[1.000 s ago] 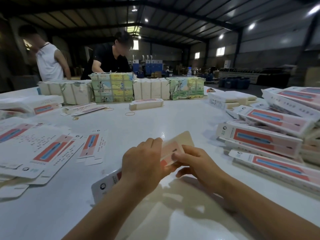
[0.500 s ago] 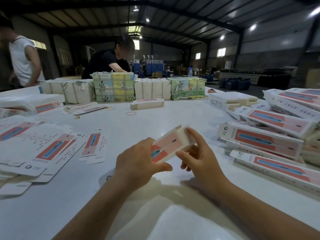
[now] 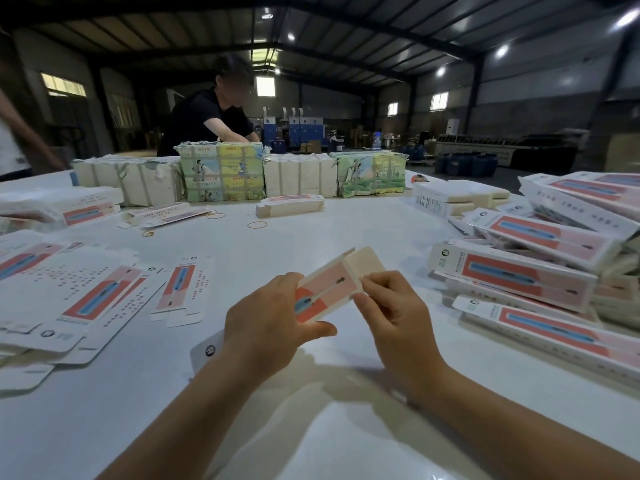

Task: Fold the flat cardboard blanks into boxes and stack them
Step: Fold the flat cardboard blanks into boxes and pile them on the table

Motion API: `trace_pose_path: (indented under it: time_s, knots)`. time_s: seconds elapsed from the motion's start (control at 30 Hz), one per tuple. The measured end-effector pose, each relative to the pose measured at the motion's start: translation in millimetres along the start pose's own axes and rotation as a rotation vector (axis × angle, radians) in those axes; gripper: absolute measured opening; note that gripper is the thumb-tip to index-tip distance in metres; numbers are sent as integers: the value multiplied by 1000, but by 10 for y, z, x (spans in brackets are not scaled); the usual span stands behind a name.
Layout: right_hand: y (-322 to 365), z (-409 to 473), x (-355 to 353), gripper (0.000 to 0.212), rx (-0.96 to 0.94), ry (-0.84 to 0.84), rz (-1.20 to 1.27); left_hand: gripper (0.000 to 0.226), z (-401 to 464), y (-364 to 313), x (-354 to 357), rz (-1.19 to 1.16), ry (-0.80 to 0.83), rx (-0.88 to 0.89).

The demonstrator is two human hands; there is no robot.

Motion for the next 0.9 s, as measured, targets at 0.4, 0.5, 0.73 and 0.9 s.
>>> trace_pose_path:
  time_s: [0.4, 0.5, 0.73, 0.9]
  knots:
    - [-275, 35, 26, 32, 243, 81, 89, 64, -38, -26, 73, 124, 45, 46]
    - [-210, 24, 53, 27, 199, 72, 71, 65, -28, -40, 83, 99, 35, 35]
    - [-141, 58, 57, 31, 167, 90, -9, 67, -15, -60, 100, 67, -12, 23]
    - [-252, 142, -173, 86, 250, -78, -22, 65, -12, -35, 31, 19, -55, 25]
Point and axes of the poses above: each hand's wrist, its own z-axis towards the middle knuckle, its own x-axis out of the palm, y = z × x, the point moved 7 cm from there along z, towards the middle knuckle, and after that the axes turned 10 degrees about z, right-handed, at the moved point
